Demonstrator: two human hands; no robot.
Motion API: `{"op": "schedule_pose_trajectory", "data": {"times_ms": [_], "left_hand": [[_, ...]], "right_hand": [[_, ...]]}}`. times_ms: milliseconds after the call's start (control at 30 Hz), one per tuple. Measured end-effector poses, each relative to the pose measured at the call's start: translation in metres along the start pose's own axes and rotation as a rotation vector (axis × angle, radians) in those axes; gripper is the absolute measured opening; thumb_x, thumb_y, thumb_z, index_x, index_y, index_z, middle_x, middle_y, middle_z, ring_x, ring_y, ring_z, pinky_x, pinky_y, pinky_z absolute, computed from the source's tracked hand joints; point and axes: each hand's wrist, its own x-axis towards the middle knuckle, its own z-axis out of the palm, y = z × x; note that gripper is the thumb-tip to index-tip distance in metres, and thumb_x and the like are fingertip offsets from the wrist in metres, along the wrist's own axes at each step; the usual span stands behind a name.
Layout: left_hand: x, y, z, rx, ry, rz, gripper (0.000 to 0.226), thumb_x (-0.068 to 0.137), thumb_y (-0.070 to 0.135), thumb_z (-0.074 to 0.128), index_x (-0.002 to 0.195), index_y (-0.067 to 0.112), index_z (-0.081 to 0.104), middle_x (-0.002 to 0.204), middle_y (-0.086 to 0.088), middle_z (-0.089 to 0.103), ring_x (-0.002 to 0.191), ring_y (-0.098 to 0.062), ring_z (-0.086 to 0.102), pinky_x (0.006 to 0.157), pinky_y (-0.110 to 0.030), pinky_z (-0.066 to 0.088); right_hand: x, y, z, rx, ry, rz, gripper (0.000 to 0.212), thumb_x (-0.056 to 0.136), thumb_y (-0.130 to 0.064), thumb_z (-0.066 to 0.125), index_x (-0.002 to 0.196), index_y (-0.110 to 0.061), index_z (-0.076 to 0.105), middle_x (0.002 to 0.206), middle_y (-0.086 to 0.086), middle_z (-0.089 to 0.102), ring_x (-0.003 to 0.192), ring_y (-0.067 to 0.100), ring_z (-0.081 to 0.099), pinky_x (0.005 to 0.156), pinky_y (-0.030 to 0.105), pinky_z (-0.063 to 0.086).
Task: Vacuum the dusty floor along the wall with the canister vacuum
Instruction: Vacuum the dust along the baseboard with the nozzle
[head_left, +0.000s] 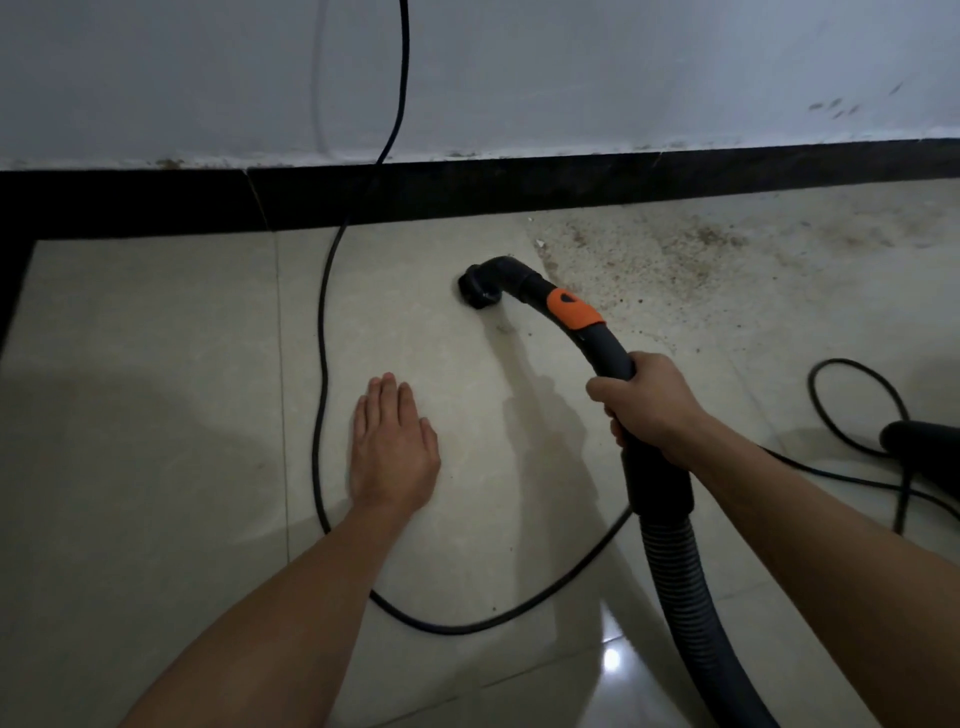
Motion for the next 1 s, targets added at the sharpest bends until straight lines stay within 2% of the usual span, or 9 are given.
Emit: {"op": "schedule_pose_trajectory", "data": {"times_ms": [167,300,433,600,767,867,933,1000], "left_hand": [[0.000,0.000,0.000,-0.002,-0.001,-0.001,0.054,0.093,0.023,0.035,0.138,-0.005,0.044,0.148,-0.024,0.038,0.140,-0.035,0.032,0.117,-0.045,0.022],[0.000,0.001,0.000,-0.013,0.007,0.001,0.055,0.092,0.024,0.034,0.137,-0.007,0.045,0.147,-0.024,0.039,0.139,-0.036,0.033,0.117,-0.046,0.023],[-0.001,0.000,0.000,0.001,0.010,0.006,0.056,0.093,0.025,0.032,0.138,-0.006,0.044,0.148,-0.024,0.038,0.140,-0.036,0.031,0.118,-0.045,0.021],[-0.001,-0.001,0.001,0.013,-0.003,0.016,0.058,0.093,0.026,0.028,0.140,-0.005,0.041,0.150,-0.023,0.035,0.141,-0.034,0.028,0.119,-0.044,0.018],[-0.001,0.001,0.001,0.005,0.002,0.013,0.056,0.093,0.024,0.030,0.139,-0.006,0.042,0.148,-0.024,0.037,0.140,-0.035,0.030,0.118,-0.043,0.018],[-0.001,0.001,0.001,0.011,0.016,0.013,0.054,0.092,0.023,0.034,0.137,-0.006,0.045,0.146,-0.024,0.040,0.139,-0.035,0.034,0.117,-0.044,0.021],[0.000,0.001,0.002,0.019,0.013,0.010,0.054,0.092,0.023,0.035,0.137,-0.006,0.045,0.146,-0.023,0.040,0.139,-0.035,0.034,0.117,-0.044,0.022],[0.001,0.001,0.002,0.026,0.012,0.009,0.055,0.092,0.024,0.034,0.137,-0.005,0.045,0.146,-0.023,0.040,0.139,-0.034,0.033,0.117,-0.044,0.022]], "right_hand": [[-0.014,0.018,-0.031,-0.057,0.005,0.017,0.014,0.075,-0.014,0.069,0.079,-0.006,0.058,0.046,0.002,0.055,0.036,0.019,0.051,0.041,0.028,0.045],[-0.035,0.040,-0.058,-0.025,0.058,0.090,0.012,0.079,-0.008,0.067,0.083,-0.002,0.057,0.047,0.005,0.053,0.038,0.021,0.050,0.042,0.030,0.047],[-0.056,0.048,-0.046,-0.022,0.034,0.079,0.012,0.079,-0.008,0.066,0.084,-0.002,0.057,0.048,0.005,0.054,0.039,0.021,0.051,0.042,0.030,0.046],[-0.059,0.044,-0.015,-0.077,0.041,0.025,0.015,0.074,-0.017,0.067,0.082,-0.010,0.057,0.050,0.003,0.057,0.038,0.018,0.054,0.040,0.027,0.045],[-0.016,0.025,0.000,-0.124,0.199,0.044,0.015,0.072,-0.025,0.067,0.081,-0.018,0.058,0.061,0.006,0.066,0.044,0.020,0.064,0.048,0.035,0.054],[0.029,-0.001,0.010,-0.091,0.240,0.075,0.020,0.075,-0.025,0.068,0.089,-0.014,0.060,0.067,0.008,0.066,0.050,0.023,0.066,0.055,0.041,0.060],[0.058,-0.020,0.014,-0.069,0.246,0.097,0.026,0.075,-0.026,0.069,0.095,-0.011,0.060,0.071,0.009,0.067,0.051,0.022,0.066,0.056,0.041,0.060],[0.081,-0.035,0.018,-0.043,0.239,0.103,0.031,0.076,-0.025,0.069,0.100,-0.009,0.059,0.078,0.010,0.066,0.052,0.021,0.064,0.051,0.035,0.056]]}}
